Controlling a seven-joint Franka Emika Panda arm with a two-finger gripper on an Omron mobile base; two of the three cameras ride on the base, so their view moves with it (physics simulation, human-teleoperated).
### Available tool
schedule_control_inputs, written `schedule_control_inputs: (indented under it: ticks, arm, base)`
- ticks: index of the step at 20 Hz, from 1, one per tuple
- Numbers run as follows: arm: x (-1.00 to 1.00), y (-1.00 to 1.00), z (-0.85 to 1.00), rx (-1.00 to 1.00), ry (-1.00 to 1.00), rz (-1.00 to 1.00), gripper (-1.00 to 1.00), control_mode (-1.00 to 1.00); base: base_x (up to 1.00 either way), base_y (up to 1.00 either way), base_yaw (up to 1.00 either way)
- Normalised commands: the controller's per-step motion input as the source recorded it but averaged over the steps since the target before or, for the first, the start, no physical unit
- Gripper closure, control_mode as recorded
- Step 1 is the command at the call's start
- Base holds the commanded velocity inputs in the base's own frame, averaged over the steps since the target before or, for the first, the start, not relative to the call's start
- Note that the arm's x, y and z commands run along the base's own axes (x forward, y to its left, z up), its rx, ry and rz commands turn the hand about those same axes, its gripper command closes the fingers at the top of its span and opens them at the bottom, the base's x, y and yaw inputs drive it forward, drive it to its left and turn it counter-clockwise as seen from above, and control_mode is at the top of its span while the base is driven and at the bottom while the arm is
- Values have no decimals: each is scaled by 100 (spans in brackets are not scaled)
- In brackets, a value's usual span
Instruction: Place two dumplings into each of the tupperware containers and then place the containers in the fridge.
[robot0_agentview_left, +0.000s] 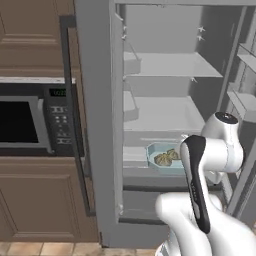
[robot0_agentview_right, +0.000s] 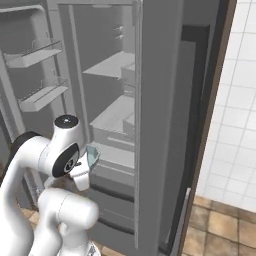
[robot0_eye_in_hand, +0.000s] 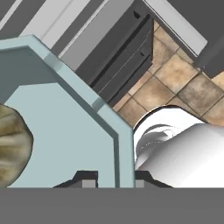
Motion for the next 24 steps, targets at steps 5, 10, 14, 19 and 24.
schedule_control_inputs:
  ticks: [5, 10, 14, 19, 24]
  arm:
    - [0, 0, 0, 0, 0, 0, 100, 100]
    - [0, 0, 0, 0, 0, 0, 100, 100]
    - [0, 0, 0, 0, 0, 0, 100, 100]
    - [50, 36, 13, -8, 0, -10, 100, -100]
    - [59, 9, 11, -2, -4, -25, 100, -100]
  base:
    - [57, 0, -11]
    - [49, 5, -12]
    - [44, 24, -8]
    - [0, 0, 0]
    - [0, 0, 0]
